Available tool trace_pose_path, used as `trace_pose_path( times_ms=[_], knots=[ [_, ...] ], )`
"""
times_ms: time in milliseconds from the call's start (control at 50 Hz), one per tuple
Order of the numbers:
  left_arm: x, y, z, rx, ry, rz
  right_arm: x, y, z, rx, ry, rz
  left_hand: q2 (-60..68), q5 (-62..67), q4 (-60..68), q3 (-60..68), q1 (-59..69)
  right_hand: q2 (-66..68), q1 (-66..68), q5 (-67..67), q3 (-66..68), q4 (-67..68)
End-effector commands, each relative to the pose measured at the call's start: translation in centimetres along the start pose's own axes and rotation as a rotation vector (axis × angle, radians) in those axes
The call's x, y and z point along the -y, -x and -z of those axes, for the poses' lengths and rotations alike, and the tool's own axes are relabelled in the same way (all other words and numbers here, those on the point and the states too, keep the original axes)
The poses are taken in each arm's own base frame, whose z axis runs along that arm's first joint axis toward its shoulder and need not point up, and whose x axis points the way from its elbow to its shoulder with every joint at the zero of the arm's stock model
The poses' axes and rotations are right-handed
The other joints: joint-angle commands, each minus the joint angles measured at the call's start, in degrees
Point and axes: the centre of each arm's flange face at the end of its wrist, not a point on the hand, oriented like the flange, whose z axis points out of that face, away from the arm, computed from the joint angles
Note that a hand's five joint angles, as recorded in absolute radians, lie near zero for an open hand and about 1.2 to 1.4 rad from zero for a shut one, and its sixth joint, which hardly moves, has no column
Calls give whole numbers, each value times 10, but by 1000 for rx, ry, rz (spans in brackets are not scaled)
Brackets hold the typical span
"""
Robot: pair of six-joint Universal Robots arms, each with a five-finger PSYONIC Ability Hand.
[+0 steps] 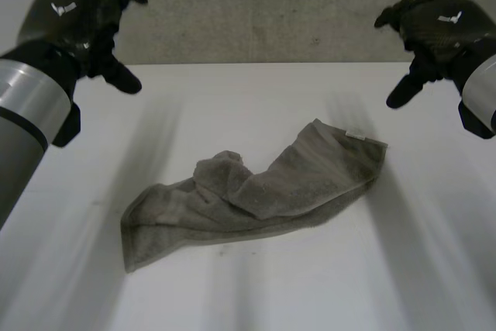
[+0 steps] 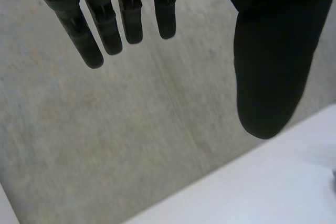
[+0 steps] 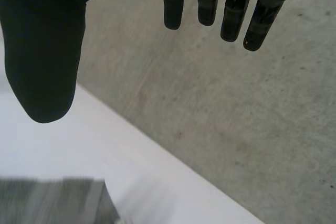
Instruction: Fold the towel.
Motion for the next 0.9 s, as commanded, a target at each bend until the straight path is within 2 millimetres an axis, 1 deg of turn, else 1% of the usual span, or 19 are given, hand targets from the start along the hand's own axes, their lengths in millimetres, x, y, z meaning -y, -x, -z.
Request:
trace_pose_path(
  times_ms=[20, 80, 120, 140, 180, 240, 340, 440, 540, 620, 660, 680, 700, 720, 760, 780, 800, 880, 900],
  knots=[
    [-47, -6, 12, -26, 170, -47, -27, 18, 5, 83, 139, 215, 77, 78, 78, 77, 77, -37, -41, -39, -23, -34],
    [-60, -8, 13, -35, 214, -51, -36, 26, 7, 119, 171, 222, 75, 76, 77, 75, 75, -37, -41, -39, -23, -34],
    [-88, -12, 14, -50, 298, -53, -61, 37, 8, 164, 236, 225, 64, 65, 65, 64, 63, -37, -41, -39, -23, -34],
    [-88, -12, 14, -50, 298, -53, -61, 37, 8, 164, 237, 225, 64, 65, 65, 64, 63, -37, -41, -39, -23, -34],
    [-113, -15, 10, -59, 347, -54, -90, 46, 6, 214, 269, 232, 60, 61, 62, 60, 60, -37, -41, -39, -23, -34],
    [-125, -18, 6, -64, 363, -56, -103, 52, 4, 245, 257, 240, 59, 60, 60, 59, 58, -37, -41, -39, -23, -34],
    [-181, -26, -11, -93, 415, -76, -147, 69, -11, 312, 159, 243, -79, -78, -78, -79, -80, 61, 57, 59, 75, 64],
    [-209, -34, -19, -161, 426, -110, -173, 74, -25, 317, 146, 236, -76, -75, -75, -76, -76, 179, 175, 177, 192, 182],
    [-222, -41, -25, -224, 424, -108, -196, 81, -31, 345, 183, 236, -61, -60, -60, -61, -61, 184, 180, 183, 198, 187],
    [-225, -44, -30, -242, 410, -108, -201, 82, -36, 345, 188, 233, -5, -4, -4, -5, -6, 243, 239, 241, 257, 246],
    [-228, -45, -36, -245, 389, -108, -198, 81, -43, 334, 164, 240, 87, 88, 88, 87, 86, 429, 425, 427, 442, 431],
    [-228, -45, -37, -245, 389, -108, -198, 81, -43, 334, 164, 240, 87, 88, 88, 87, 87, 430, 426, 428, 443, 433],
    [-231, -46, -40, -247, 381, -108, -195, 80, -47, 327, 150, 239, 167, 168, 168, 167, 167, 580, 576, 578, 593, 582],
    [-231, -46, -40, -247, 381, -108, -195, 80, -47, 327, 150, 239, 168, 169, 169, 168, 168, 581, 577, 579, 595, 584],
    [-231, -49, -47, -247, 348, -112, -183, 76, -58, 303, 90, 248, 462, 463, 463, 462, 462, 663, 659, 661, 677, 666],
    [-231, -49, -47, -247, 348, -112, -183, 76, -58, 303, 90, 248, 464, 465, 465, 464, 464, 663, 659, 661, 677, 666],
    [-227, -50, -53, -239, 314, -115, -175, 74, -64, 282, 47, 260, 607, 608, 608, 607, 607, 663, 659, 661, 677, 666],
    [-208, -49, -74, -212, 189, -123, -149, 67, -80, 227, -82, 291, 608, 609, 610, 608, 608, 663, 659, 661, 677, 666],
    [-193, -47, -86, -187, 103, -133, -130, 62, -89, 180, -167, 309, 608, 609, 610, 608, 608, 663, 659, 661, 677, 666]
  ],
)
